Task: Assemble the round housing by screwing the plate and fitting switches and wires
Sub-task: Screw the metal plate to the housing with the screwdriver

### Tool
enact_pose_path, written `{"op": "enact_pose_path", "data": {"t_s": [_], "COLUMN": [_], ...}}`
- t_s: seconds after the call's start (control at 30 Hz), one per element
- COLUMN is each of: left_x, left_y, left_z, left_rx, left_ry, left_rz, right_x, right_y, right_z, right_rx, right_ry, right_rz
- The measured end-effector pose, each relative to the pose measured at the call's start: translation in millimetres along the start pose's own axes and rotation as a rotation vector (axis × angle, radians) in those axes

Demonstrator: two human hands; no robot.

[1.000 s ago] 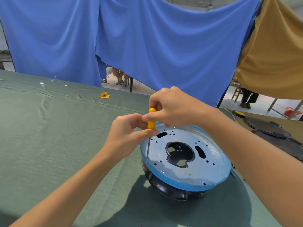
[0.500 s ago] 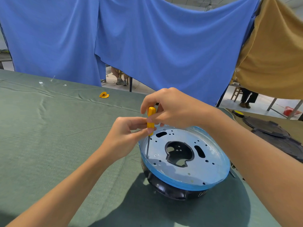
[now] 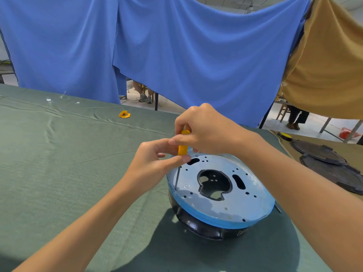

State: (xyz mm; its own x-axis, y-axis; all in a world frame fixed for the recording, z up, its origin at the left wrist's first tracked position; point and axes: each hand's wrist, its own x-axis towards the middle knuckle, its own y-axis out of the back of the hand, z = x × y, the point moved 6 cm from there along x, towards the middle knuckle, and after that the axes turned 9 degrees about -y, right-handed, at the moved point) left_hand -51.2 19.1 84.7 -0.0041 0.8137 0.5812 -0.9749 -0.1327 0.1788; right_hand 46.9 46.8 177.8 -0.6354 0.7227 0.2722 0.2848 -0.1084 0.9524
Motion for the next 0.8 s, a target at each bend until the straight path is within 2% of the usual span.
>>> {"op": "enact_pose_path", "data": {"t_s": [0.07, 0.13, 0.23, 0.3, 0.4, 0.5, 0.6, 0.67, 0.8], "left_x": [0.4, 1.6, 1.6, -0.2, -0.6, 0.5, -0.7, -1.5, -0.2], "left_y": [2.8, 5.4, 8.0, 4.0, 2.5, 5.2, 4.1, 0.4, -0.5], "left_z": [0.5, 1.0, -3.4, -4.6, -3.6, -5.0, -6.8, -6.5, -5.8], "left_rx": [0.126, 0.171, 0.046, -0.057, 0.047, 0.103, -0.043, -0.106, 0.057], "left_ry": [-0.034, -0.055, -0.015, 0.025, 0.024, 0.011, 0.027, 0.036, 0.012], "left_rz": [0.078, 0.108, 0.043, -0.021, 0.058, 0.148, 0.058, -0.015, 0.073], "right_x": [1.9, 2.6, 0.3, 0.0, 3.0, 4.3, -0.7, -2.4, 1.7], "right_y": [-1.7, -3.3, -0.7, 3.0, 1.3, -2.1, -1.8, 1.3, -1.4], "right_z": [0.0, 0.3, -0.6, 0.6, 3.3, 5.6, 4.2, 4.3, 5.4], "right_rx": [-0.027, -0.036, 0.037, 0.098, 0.023, -0.047, 0.028, 0.058, 0.025], "right_ry": [-0.019, -0.023, 0.017, 0.004, -0.053, -0.073, -0.01, -0.006, -0.035], "right_rz": [0.029, -0.014, -0.096, -0.069, 0.014, -0.001, -0.112, -0.1, -0.014]}}
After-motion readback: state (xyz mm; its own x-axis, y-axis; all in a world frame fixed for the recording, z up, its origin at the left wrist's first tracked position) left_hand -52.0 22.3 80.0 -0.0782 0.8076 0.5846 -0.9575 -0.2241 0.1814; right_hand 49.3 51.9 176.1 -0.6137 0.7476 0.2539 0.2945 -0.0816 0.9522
